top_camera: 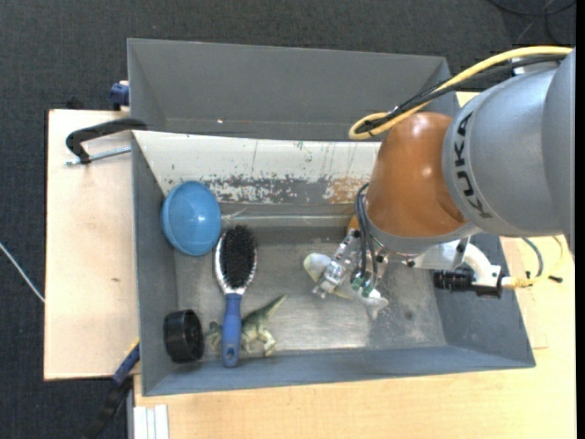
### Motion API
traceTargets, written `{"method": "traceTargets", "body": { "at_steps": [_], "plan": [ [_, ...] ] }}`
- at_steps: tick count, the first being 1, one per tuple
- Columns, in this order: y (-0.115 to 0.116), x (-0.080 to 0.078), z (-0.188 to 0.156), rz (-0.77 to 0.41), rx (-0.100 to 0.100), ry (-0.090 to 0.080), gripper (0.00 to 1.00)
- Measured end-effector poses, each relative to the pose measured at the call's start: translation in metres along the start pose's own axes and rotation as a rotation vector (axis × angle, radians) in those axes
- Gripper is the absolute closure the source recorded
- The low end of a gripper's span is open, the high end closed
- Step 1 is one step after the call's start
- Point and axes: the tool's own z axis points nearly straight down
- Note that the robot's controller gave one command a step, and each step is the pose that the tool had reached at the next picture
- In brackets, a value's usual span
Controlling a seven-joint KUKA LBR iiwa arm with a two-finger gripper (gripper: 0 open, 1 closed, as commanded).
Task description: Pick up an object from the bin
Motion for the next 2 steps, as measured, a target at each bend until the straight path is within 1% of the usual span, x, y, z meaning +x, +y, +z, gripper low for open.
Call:
{"method": "traceTargets", "body": {
  "at_steps": [1, 2],
  "plan": [
    [0.001, -0.001, -0.013, -0.002, 0.003, 0.004, 1.0],
    [0.003, -0.002, -0.033, -0.004, 0.003, 0.003, 1.0]
  ]
}}
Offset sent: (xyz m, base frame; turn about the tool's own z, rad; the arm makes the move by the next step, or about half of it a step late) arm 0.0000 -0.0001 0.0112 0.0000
